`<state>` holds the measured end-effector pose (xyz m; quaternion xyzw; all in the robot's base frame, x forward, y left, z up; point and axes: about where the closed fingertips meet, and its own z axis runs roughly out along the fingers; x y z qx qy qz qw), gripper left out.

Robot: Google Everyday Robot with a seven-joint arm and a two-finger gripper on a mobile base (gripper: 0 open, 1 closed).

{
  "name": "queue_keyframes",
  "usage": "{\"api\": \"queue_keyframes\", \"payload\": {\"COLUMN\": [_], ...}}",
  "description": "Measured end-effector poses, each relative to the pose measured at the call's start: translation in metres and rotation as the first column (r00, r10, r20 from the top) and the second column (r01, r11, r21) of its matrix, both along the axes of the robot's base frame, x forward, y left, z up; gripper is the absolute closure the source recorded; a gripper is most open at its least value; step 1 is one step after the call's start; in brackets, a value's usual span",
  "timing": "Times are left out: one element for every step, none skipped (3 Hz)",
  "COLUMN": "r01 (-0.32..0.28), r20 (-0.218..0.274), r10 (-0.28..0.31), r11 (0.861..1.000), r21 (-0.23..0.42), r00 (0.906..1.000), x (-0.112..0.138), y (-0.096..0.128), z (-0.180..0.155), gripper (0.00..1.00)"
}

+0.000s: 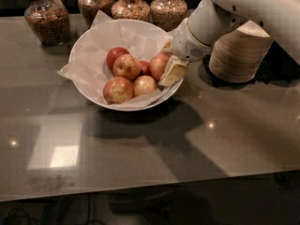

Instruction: Pick apple from white bowl

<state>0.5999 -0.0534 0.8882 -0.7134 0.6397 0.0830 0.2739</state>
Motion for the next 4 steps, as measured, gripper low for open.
{"api": "queue_keyframes", "payload": {"r01": [-0.017, -0.04, -0.081, -0.145], "r20": [0.011, 0.032, 0.031, 0.021], "r10": [0.017, 0.036, 0.076, 0.149], "r11": [0.998, 0.989, 0.965, 0.915], "r21": [0.067, 0.14, 0.249, 0.376], "r00": [0.9998, 0.9988, 0.9967, 0.9887], "x": [-0.002, -0.007, -0.014, -0.034], "y": [0.003, 0.004, 0.003, 0.007], "z": [0.014, 0.033, 0.048, 0.062], "gripper": [1.0, 1.0, 1.0, 1.0]}}
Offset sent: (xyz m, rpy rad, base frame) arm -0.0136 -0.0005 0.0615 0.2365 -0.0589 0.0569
